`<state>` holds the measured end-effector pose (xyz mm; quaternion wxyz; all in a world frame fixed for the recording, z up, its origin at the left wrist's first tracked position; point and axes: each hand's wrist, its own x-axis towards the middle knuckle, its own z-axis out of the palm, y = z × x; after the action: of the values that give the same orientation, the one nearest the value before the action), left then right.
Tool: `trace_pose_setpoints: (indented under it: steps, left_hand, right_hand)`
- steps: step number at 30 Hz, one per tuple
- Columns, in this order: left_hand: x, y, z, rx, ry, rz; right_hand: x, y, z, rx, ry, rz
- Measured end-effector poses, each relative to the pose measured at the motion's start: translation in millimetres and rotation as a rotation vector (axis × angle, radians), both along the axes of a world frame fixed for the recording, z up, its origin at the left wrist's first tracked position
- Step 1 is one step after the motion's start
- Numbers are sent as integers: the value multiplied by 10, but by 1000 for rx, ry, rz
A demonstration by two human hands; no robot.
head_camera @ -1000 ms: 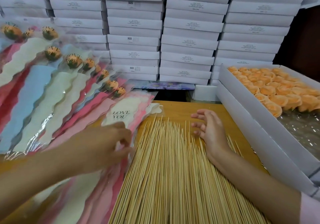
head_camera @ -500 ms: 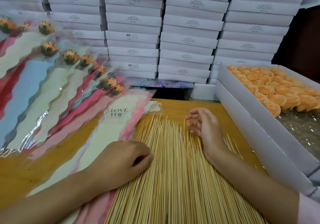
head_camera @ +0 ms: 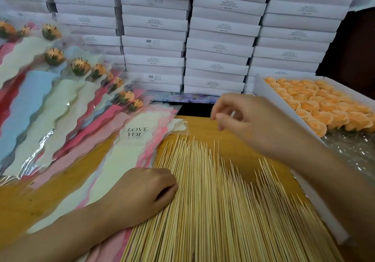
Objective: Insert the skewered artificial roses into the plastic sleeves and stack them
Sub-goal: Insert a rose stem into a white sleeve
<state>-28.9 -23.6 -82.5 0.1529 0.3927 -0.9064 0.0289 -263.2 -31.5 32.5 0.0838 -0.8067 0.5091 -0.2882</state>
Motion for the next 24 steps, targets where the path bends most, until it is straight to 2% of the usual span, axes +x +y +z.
trace_pose_setpoints:
  steps: [5,8,11,14,18,24]
  left_hand:
    - [-7,3,-6,-21,11,9]
    - [-9,7,-2,-20,8,7]
    - [-14,15,5,-16,12,7]
    - [-18,18,11,-16,13,7]
    - [-15,20,11,-9,15,11]
    - [-14,21,16,-16,-14,11]
  right_hand:
    - [-541,-55,348,-35,53,-184]
    - [-911,-181,390,9,181,-297]
    - [-1250,-312,350,95,266,-402]
    - [-1505,-432,247,271,387,-493]
    - [-1638,-499,146,396,439,-474]
    - [-1617,-560,36,427,497,-484]
